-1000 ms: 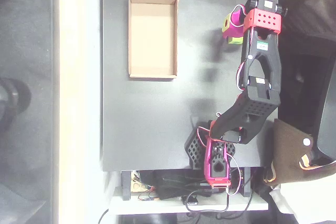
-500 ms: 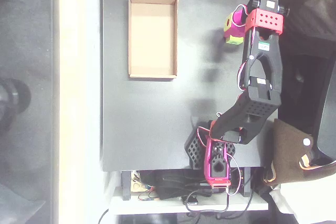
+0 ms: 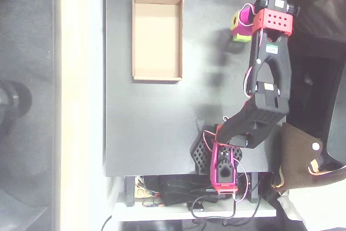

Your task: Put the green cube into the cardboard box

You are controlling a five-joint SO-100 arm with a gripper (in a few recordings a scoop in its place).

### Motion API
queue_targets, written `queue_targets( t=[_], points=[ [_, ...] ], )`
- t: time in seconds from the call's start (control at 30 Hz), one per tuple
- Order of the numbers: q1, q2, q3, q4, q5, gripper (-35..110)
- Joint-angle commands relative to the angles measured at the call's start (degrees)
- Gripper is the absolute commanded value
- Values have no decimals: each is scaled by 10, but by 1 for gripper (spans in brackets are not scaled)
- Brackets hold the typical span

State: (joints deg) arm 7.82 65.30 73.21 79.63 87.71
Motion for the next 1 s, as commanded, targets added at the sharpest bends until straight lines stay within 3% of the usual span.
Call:
queue_targets(
  t=[0.0, 0.73, 0.97],
  points=[
    [6, 101, -11, 4, 5, 0],
    [1, 448, -11, 3, 5, 0],
    [-98, 477, -11, 3, 4, 0]
  ],
)
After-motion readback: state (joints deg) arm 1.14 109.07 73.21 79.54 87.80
